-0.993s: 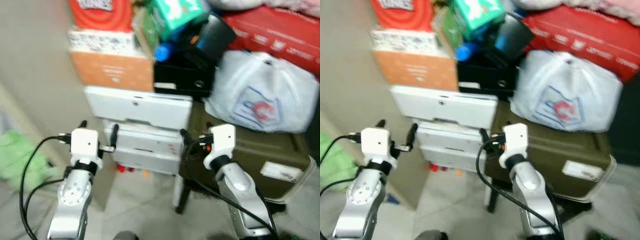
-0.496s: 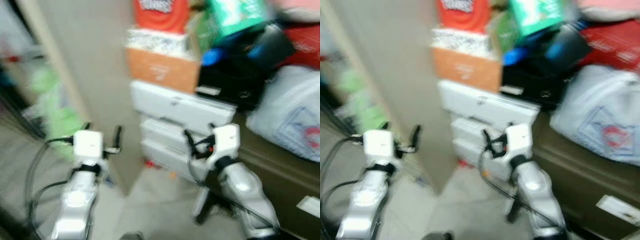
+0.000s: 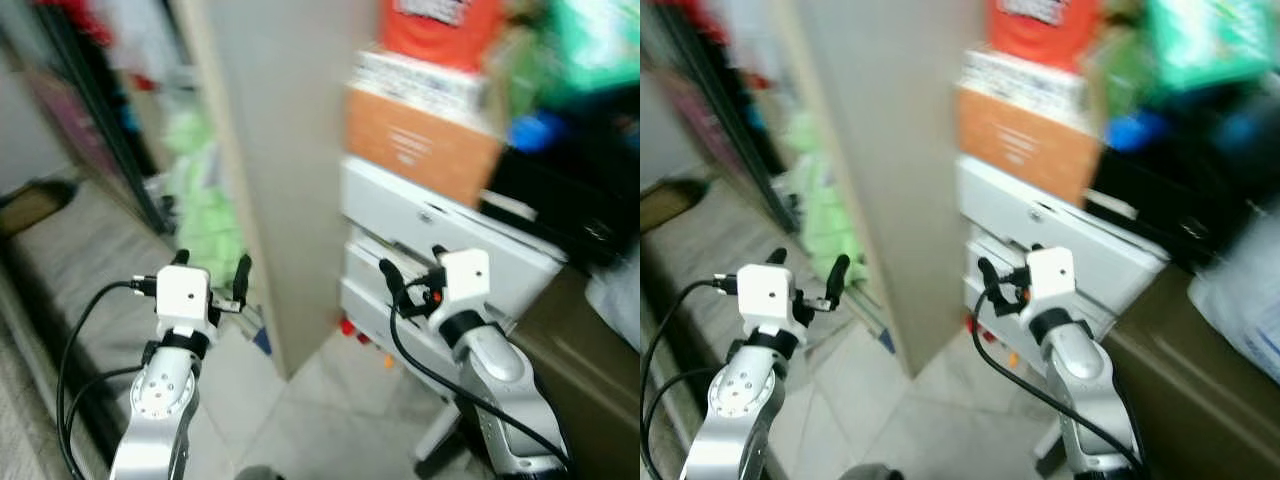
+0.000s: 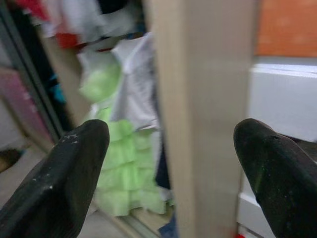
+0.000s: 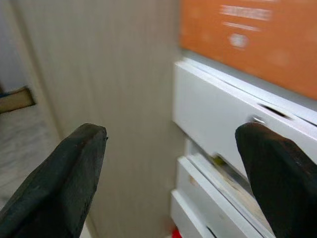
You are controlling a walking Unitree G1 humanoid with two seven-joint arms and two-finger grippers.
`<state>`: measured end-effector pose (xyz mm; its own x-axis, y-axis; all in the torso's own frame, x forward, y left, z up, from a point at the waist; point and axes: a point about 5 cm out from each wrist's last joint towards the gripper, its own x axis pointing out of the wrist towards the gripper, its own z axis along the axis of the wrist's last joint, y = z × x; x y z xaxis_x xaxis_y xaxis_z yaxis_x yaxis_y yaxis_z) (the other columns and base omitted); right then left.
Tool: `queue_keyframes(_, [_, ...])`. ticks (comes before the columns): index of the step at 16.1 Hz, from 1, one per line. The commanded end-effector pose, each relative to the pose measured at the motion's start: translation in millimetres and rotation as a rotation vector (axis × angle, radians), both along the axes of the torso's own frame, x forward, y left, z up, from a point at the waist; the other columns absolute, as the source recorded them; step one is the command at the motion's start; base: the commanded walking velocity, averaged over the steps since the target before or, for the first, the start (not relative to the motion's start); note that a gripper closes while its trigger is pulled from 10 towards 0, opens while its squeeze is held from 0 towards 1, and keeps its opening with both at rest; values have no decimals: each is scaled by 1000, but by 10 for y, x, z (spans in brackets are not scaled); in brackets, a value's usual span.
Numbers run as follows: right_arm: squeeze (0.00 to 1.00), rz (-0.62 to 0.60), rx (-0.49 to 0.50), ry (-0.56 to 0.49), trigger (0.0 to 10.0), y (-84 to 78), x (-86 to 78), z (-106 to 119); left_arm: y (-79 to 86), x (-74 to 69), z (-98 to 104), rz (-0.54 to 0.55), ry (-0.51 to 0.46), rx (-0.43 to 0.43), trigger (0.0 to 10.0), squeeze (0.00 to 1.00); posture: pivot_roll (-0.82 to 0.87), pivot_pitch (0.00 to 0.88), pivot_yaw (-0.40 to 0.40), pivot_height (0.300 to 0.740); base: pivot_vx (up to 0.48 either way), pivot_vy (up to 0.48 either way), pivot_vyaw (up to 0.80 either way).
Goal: Clean up the room
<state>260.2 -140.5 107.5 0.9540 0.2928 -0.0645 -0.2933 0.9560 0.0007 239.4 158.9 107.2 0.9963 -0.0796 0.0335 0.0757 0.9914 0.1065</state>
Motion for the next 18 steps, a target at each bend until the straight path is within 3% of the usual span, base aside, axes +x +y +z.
queue_keyframes(1, [0, 37, 11, -20, 10000, 80, 21, 46, 39, 10, 20, 12, -6, 3, 10000, 0, -56, 0, -9, 740, 0, 0, 800])
queue_keyframes(18, [0, 79, 16, -40, 10000, 117, 72, 81, 30, 30, 23, 10, -7, 14, 10000, 0, -58, 0, -8, 740, 0, 0, 800])
